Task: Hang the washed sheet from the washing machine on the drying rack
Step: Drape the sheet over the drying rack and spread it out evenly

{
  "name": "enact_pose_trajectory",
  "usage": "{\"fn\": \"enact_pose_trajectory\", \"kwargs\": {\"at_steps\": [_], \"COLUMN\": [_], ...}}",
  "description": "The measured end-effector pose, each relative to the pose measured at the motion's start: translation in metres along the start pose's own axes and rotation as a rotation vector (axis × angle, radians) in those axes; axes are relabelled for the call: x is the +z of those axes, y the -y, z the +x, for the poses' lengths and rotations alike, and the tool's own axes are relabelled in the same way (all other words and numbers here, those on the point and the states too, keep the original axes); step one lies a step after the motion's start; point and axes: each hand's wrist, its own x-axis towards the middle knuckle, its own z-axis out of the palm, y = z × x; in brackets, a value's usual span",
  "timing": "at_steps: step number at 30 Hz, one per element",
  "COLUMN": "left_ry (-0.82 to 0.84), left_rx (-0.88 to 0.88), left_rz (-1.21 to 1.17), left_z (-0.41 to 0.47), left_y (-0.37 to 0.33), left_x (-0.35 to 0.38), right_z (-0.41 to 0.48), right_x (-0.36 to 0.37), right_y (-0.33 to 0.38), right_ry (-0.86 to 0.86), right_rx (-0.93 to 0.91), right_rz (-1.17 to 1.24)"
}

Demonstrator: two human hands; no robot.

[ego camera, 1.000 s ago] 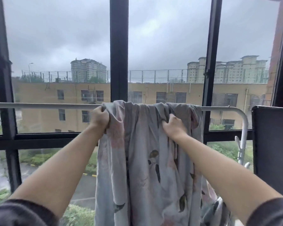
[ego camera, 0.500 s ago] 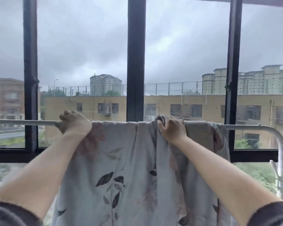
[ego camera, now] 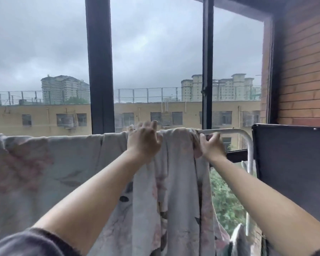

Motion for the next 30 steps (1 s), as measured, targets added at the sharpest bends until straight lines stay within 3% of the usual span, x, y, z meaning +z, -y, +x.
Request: {"fn": "enact_pose_trajectory", "kwargs": {"at_steps": [3, 5, 7, 10, 12, 18, 21, 23, 25, 27, 30], "left_ry": [0.029, -0.005, -0.039, -0.037, -0.042, -0.142, -0.167, -0.192, -0.214, -0.222, -0.179], "left_rx": [-0.065, -0.137, -0.175, -0.185, -0.199, -0.238, -0.257, -0.256, -0.253, -0.246, -0.262], "left_rz": [0.091, 0.141, 0.199, 0.258, 0.281, 0.305, 0.290, 0.280, 0.291, 0.295, 0.307], "left_z": [0.015, 0.020, 0.021, 0.025, 0.028, 0.033, 0.033, 0.034, 0.033, 0.034, 0.036], "left_y": [-0.025, -0.032, -0.034, -0.033, -0.032, -0.038, -0.038, -0.037, -0.034, -0.032, -0.035], "left_x": [0.019, 0.029, 0.033, 0.037, 0.037, 0.046, 0.051, 0.054, 0.055, 0.055, 0.055], "right_z": [0.000, -0.007, -0.002, 0.038, 0.068, 0.130, 0.140, 0.138, 0.133, 0.136, 0.124], "right_x": [0.003, 0.001, -0.001, -0.011, -0.025, -0.037, -0.020, -0.014, -0.014, -0.011, -0.011], "right_y": [-0.030, -0.040, -0.038, -0.021, 0.003, 0.065, 0.056, 0.046, 0.043, 0.042, 0.022], "right_ry": [0.602, 0.815, 0.722, 0.400, 0.321, 0.144, 0.335, 0.611, 0.731, 0.688, 0.426], "right_rx": [0.247, 0.232, 0.091, -0.090, -0.181, -0.133, -0.062, -0.108, -0.113, -0.211, -0.423], "right_rz": [0.394, 0.495, 0.451, 0.422, 0.400, 0.224, 0.138, -0.094, -0.254, -0.181, -0.091]}}
